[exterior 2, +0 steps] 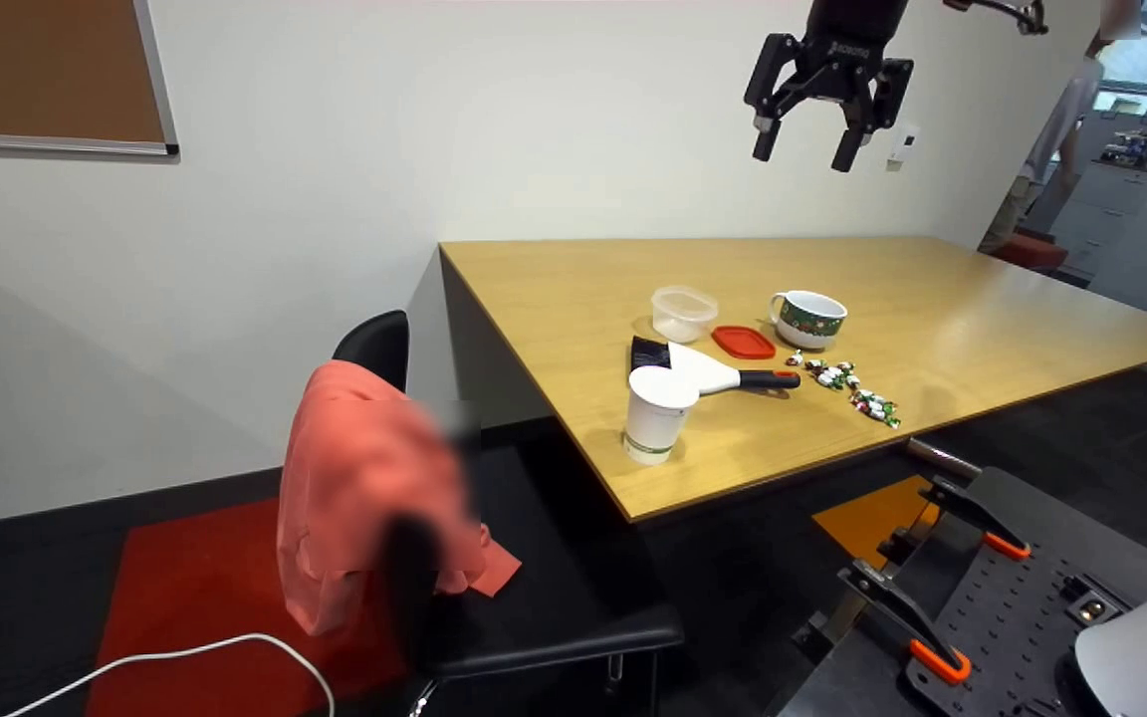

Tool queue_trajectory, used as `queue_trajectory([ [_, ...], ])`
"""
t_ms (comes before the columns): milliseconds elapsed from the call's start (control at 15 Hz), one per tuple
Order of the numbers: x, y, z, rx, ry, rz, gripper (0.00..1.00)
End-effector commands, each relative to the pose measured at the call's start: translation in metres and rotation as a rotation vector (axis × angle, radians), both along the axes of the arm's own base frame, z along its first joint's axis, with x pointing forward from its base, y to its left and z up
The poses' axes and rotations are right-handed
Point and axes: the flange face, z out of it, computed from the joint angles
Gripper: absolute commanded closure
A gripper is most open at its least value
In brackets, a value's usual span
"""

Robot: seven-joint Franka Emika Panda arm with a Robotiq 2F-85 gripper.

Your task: Put one of the sweets in the colourless bowl

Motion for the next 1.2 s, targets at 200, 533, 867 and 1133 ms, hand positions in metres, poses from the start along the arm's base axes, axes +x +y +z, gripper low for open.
queue_trajectory([
  [200, 0.016, -0.092, -0.032, -0.114, -0.120, -0.310, 0.00],
  [533, 0.010, -0.134, -0.059, -0.113, -0.105, -0.383, 0.00],
  [867, 0.009, -0.148, -0.074, -0.108, -0.094, -0.411, 0.00],
  [1133, 0.013, -0.178, -0.090, -0.107, -0.083, -0.442, 0.00],
])
